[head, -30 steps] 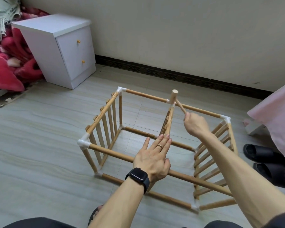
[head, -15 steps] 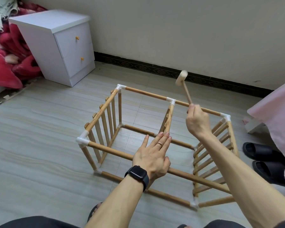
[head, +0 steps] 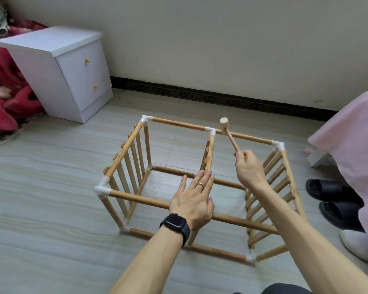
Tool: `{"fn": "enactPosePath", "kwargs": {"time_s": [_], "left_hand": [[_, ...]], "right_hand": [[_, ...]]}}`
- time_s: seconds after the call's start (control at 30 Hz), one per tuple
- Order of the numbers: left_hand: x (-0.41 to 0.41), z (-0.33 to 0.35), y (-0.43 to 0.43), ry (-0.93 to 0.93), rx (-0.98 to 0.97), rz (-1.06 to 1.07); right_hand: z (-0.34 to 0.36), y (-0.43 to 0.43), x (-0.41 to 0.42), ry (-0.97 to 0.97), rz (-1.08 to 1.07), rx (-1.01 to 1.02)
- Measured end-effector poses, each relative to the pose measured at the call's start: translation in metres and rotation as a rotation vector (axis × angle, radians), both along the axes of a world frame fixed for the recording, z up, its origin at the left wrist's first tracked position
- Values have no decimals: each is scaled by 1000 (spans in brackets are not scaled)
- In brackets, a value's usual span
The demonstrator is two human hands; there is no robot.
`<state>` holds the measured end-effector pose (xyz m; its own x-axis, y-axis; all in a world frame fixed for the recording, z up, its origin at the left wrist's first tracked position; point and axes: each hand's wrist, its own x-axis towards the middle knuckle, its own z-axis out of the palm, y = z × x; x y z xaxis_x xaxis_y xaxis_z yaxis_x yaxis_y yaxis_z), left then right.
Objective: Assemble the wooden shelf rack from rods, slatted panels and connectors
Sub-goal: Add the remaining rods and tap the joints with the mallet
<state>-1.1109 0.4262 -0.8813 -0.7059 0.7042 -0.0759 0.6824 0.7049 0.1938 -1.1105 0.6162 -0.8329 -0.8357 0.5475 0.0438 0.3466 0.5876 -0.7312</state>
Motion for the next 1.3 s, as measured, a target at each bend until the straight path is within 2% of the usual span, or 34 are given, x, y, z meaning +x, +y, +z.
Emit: {"fn": "enactPosePath", "kwargs": {"time_s": [0.07, 0.2, 0.33, 0.37, 0.47, 0.57, 0.63, 0.7, 0.8, 0.87, 1.03, 1.2, 1.3], "left_hand": [[-8, 2, 16, -11, 1, 20], [-19, 11, 55, -109, 63, 53], [-25, 24, 63, -318, 339, 75], [-25, 25, 56, -285, 379, 106], [-26, 15, 16, 8, 281, 210], [-21, 3, -22, 170, 71, 293], [-17, 2, -27, 234, 6, 307], [-15, 2, -23, 228, -21, 329], [-16, 2, -19, 177, -42, 343], [-21, 0, -18, 151, -44, 353], [-28, 0, -14, 129, -8, 376], [-29, -2, -15, 137, 0, 386], [-28, 2, -15, 124, 4, 379]], "right_hand": [[7, 3, 27, 145, -28, -131], [31, 7, 76, 423, -60, -219], [65, 9, 107, 650, -27, -339], [71, 9, 110, 679, -10, -327], [78, 5, 108, 681, -6, -204], [74, -8, 96, 602, 15, -97], [69, -17, 86, 589, 32, -90], [64, -25, 76, 638, 16, -182], [58, -30, 65, 739, -4, -470], [54, -31, 60, 772, -35, -542], [54, -47, 48, 792, -14, -541], [76, -41, 33, 988, 76, -549], [49, -63, 39, 830, 48, -471]]}}
